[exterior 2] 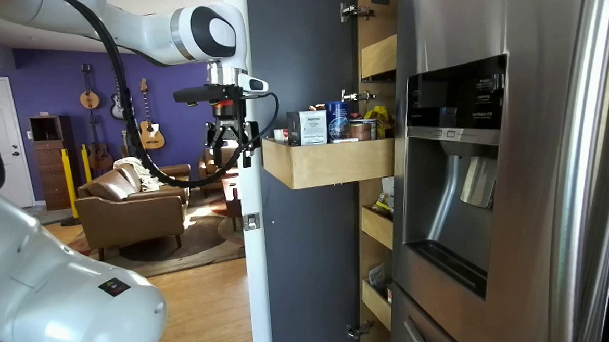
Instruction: Open the second drawer from the top and push it backwards.
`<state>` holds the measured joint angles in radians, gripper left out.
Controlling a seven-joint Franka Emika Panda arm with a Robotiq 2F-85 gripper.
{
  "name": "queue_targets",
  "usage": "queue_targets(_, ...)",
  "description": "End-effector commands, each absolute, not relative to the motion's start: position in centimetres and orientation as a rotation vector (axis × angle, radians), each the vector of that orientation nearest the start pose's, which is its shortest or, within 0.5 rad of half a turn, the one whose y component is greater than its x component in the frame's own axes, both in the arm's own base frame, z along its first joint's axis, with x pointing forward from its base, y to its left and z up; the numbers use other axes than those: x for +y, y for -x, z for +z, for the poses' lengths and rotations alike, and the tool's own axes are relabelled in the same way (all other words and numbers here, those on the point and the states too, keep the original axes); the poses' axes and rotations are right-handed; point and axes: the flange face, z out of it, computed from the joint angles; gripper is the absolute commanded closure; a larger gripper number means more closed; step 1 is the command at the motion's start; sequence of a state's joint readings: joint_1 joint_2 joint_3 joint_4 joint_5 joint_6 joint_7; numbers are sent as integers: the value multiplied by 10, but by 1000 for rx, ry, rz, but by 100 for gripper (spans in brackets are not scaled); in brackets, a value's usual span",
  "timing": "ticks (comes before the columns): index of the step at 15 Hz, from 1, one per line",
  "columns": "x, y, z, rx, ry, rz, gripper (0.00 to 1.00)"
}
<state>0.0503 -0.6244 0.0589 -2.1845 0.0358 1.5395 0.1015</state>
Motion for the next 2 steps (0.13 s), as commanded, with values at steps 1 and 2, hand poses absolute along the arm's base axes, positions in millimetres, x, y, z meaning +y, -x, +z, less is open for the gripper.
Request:
queue_targets(1,46,-349,613,-12,3149,44,0)
queue_targets(2,46,-348,610,-22,3154,50,0)
